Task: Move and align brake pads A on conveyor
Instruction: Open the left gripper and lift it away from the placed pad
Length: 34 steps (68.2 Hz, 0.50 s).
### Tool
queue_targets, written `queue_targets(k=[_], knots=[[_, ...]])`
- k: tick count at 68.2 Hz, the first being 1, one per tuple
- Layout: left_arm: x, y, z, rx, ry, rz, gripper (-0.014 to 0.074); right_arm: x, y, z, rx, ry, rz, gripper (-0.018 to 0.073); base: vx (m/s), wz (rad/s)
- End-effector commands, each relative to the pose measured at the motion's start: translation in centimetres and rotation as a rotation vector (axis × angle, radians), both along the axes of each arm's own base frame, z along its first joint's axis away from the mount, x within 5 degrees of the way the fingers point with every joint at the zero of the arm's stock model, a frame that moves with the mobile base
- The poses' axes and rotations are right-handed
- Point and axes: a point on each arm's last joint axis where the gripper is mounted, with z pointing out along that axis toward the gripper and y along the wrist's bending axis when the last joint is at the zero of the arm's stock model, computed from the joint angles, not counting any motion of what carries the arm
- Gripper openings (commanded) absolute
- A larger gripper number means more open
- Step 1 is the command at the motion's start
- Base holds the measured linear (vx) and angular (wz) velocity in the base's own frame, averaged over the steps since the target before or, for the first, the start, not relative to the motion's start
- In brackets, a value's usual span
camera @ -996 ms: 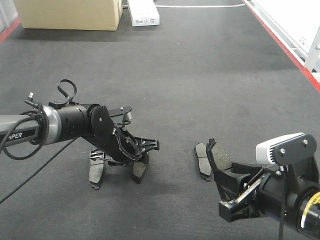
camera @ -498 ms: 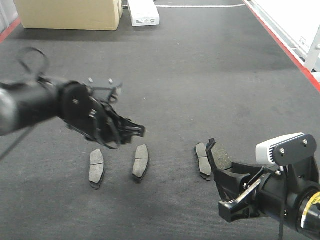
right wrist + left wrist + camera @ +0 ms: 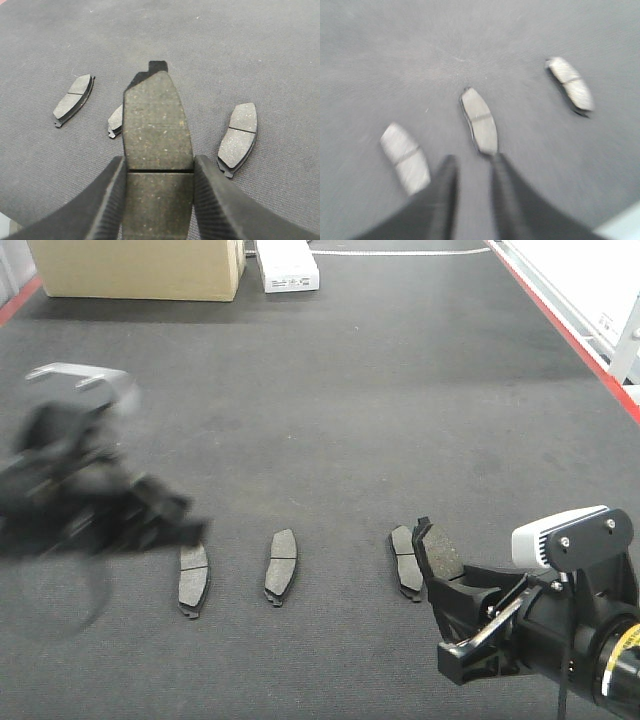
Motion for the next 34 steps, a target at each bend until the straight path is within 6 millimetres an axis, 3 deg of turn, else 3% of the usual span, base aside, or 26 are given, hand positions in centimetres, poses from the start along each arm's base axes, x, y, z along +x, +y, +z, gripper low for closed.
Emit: queue_targets(k=[1, 18, 34], knots=[[-2.6, 1.4, 1.7, -0.089, -0.157, -0.007, 0.0008, 0.4, 0.4, 1.9, 0.06, -0.11, 0.021, 0.0067, 0.0, 0.0], [-8.5, 5.0, 0.6, -0.167, -0.293, -0.006, -0.0008, 0.4, 0.4, 1.9, 0.06, -0.11, 0.021, 0.0067, 0.0, 0.0], [-10.7, 6.3, 0.7, -0.201, -0.342, -0.005, -0.0006, 0.4, 0.4, 1.9, 0.06, -0.11, 0.021, 0.0067, 0.0, 0.0]])
